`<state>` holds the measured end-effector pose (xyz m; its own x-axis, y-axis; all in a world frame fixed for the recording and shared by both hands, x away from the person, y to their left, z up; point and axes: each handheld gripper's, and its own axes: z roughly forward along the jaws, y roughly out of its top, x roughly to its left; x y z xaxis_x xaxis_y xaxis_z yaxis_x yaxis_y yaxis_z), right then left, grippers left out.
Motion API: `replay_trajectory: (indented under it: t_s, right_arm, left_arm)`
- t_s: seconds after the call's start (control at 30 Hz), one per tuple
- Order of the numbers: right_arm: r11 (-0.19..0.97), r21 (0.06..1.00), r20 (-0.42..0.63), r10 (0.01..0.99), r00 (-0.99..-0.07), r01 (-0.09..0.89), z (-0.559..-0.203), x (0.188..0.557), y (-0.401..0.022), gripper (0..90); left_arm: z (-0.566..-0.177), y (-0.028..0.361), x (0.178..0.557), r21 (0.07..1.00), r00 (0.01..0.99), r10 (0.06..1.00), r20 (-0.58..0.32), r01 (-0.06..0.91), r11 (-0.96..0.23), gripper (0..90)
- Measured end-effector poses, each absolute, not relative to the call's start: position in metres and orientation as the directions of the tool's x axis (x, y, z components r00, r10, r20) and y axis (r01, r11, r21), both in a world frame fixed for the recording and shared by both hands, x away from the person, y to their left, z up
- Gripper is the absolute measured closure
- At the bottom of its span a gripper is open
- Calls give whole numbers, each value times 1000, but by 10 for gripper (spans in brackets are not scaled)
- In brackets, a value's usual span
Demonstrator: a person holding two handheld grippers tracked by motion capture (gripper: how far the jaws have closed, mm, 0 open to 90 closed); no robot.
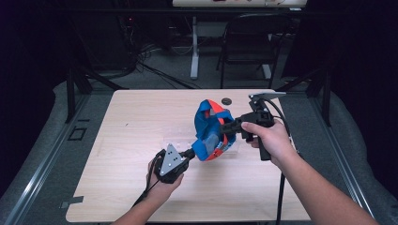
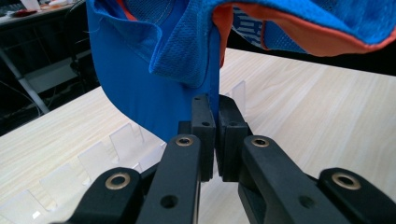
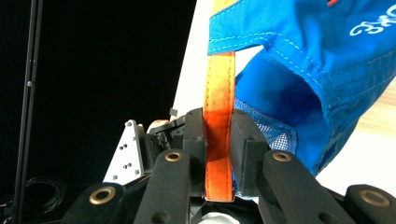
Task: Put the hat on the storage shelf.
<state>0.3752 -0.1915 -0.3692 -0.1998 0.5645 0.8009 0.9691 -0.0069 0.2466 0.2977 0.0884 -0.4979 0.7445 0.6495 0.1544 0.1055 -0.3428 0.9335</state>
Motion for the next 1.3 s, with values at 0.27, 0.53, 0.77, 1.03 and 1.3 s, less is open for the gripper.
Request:
replay_trajectory:
  t_s: [0.27, 0.53, 0.77, 1.03, 1.3]
  right_arm:
    - [-9, 238, 800, 569, -191, 971, -377, 383, -188, 782]
    - [-16, 225, 805, 566, -177, 974, -385, 388, -186, 782]
    - [-12, 223, 805, 566, -177, 975, -390, 391, -186, 782]
    - [-9, 207, 810, 562, -166, 978, -398, 392, -182, 782]
    - [-8, 213, 813, 556, -173, 977, -397, 390, -181, 782]
  left_arm:
    - [-506, 87, 312, 931, 744, 650, 152, 112, -347, 884]
    - [-512, 87, 321, 934, 748, 649, 139, 120, -338, 884]
    - [-519, 87, 327, 933, 752, 647, 127, 131, -335, 883]
    - [-524, 89, 328, 937, 756, 644, 121, 128, -325, 882]
    - [-526, 90, 329, 945, 761, 639, 112, 118, -306, 882]
